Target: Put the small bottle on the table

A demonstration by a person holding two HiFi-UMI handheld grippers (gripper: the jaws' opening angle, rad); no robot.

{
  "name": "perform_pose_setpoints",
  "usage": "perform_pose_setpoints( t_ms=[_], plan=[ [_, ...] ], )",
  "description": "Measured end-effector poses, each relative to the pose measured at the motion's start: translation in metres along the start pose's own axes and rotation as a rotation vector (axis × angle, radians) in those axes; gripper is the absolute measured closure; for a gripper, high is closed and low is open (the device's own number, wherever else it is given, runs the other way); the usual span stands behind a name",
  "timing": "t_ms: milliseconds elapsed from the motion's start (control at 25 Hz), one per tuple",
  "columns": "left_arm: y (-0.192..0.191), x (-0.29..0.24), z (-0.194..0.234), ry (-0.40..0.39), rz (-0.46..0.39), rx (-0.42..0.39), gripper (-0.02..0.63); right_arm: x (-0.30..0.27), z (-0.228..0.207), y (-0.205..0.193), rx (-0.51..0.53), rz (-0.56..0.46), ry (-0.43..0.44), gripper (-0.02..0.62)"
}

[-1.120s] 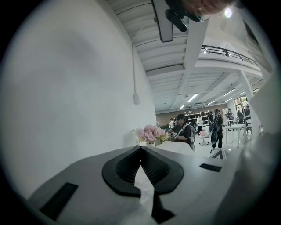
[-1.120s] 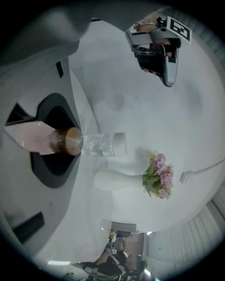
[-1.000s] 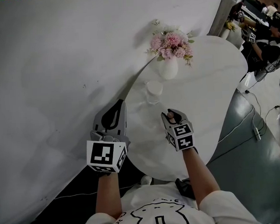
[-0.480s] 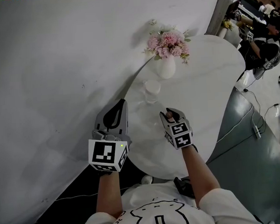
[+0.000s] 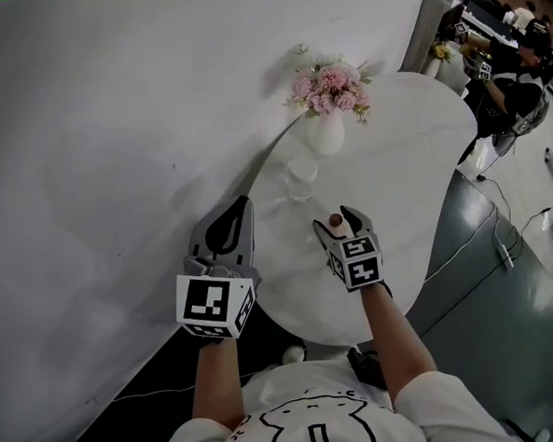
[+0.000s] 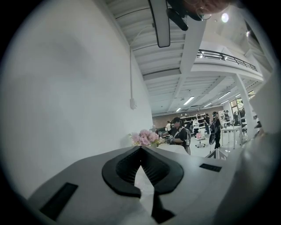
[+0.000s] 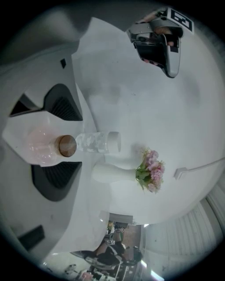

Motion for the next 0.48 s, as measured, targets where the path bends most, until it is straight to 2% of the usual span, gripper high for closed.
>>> perform_pose_setpoints(
  t_ms=[240,320,480],
  plan=[
    [0.007,0.019,-0.008,-0.024,-0.023,0.008,0.601,0.03,0.011,0.008,-0.004,-0.022,0.011,0.299],
    [0.007,0.027,-0.011,-0.035,-0.022,0.011,0.601,0.042,0.013,0.01,-0.009,-0.032,0.004,0.322],
    [0.01,0.04,-0.018,-0.054,-0.028,0.023,0.601,0.072,0.015,0.012,-0.015,-0.046,-0.021,0.322]
  ],
)
Point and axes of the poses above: the fingertips, and each gripper's own axes: x backward along the fingers, z to its left, y out of its top, the point moved 5 cm from there along x, backward along the fingers, and after that the axes turned 12 degrees about -y, right-handed, at the moved point
